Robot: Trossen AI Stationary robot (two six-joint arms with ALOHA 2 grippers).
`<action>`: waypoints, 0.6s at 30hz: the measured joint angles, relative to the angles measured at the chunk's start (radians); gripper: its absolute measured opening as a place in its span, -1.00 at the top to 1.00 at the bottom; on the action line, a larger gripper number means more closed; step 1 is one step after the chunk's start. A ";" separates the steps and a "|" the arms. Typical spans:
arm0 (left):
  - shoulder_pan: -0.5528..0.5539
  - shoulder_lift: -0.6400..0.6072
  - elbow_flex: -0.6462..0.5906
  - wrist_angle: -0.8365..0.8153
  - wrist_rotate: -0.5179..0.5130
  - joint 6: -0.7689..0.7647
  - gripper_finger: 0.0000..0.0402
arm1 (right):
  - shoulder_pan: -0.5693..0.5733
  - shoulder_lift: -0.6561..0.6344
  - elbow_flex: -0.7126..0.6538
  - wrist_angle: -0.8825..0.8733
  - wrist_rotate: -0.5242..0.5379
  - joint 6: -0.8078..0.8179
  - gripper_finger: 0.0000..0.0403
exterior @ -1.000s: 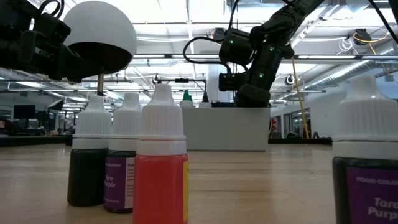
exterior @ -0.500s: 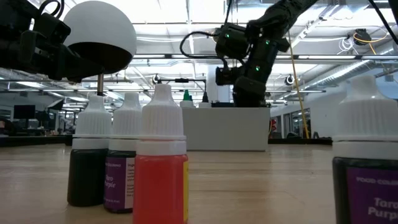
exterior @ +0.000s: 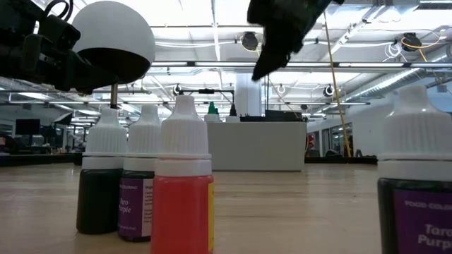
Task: Pick & Place food coloring
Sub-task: Put the right small orange food coloring bottle into the gray bin
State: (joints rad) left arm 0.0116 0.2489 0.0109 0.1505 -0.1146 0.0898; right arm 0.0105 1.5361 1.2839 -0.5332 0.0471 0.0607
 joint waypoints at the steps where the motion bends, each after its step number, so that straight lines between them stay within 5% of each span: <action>1: 0.000 0.000 0.000 0.000 0.000 0.000 0.77 | 0.034 -0.009 0.000 0.002 0.020 0.015 0.48; 9: 0.000 0.000 0.000 0.001 0.000 0.007 0.77 | 0.269 -0.008 -0.018 0.080 0.034 0.070 0.96; 18: 0.000 0.000 0.000 0.001 0.000 0.001 0.77 | 0.368 -0.107 -0.179 0.242 0.063 0.032 0.99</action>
State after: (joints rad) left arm 0.0116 0.2486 0.0109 0.1520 -0.1150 0.0910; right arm 0.3782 1.4288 1.1050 -0.2909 0.1099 0.0922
